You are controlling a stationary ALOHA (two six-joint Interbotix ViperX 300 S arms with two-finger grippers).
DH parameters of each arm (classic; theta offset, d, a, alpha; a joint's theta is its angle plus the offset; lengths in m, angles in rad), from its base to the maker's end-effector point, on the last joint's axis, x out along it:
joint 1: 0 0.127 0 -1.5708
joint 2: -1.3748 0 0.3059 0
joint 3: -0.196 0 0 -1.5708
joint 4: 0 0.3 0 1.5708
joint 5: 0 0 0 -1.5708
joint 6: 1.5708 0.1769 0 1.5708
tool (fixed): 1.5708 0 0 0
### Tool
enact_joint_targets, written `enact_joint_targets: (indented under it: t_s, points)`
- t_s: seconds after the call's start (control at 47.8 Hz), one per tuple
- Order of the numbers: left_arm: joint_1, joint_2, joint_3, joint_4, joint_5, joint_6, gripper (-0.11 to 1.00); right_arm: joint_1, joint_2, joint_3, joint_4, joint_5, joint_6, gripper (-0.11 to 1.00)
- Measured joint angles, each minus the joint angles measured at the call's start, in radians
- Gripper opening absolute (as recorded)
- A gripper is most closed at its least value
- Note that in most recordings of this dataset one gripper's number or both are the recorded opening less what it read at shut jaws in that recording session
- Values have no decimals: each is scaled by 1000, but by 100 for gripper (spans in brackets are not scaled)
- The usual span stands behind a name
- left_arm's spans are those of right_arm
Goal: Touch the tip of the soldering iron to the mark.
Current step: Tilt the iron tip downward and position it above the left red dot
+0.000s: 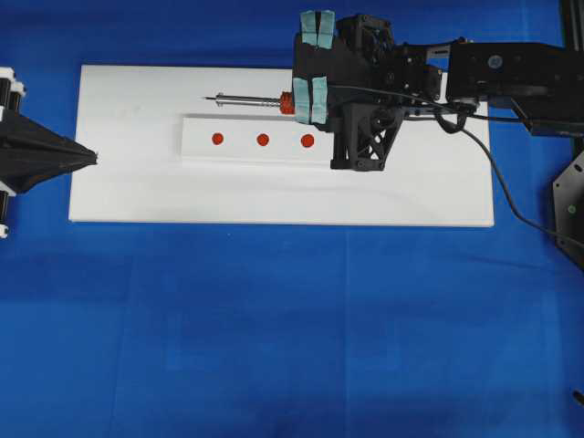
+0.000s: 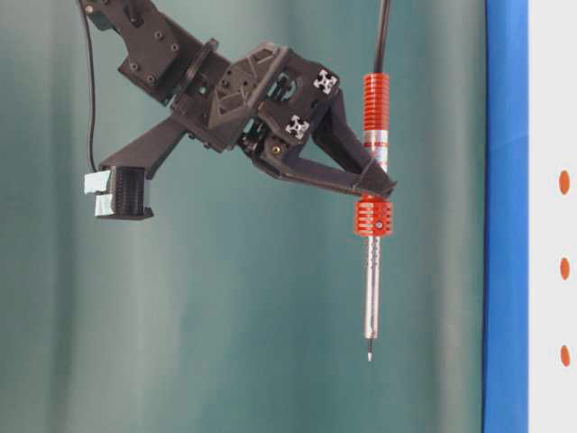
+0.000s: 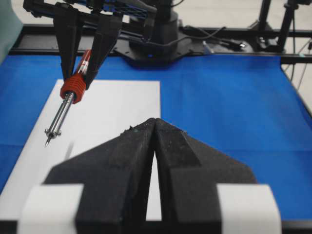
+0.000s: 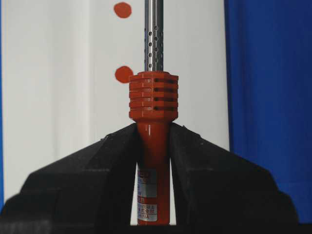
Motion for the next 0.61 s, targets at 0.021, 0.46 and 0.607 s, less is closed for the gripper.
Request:
enact_joint_targets:
  t_s: [0.021,0.46,0.607]
  points:
    - [0,0,0,-2,2,0,0,0,2,0,3,0,2,6]
    - [0,0,2,0,0,0,0,0,3,-15,15,106,0,6]
    - [0,0,2,-2,2,0,0,2,15,-35,18,216,-5,6]
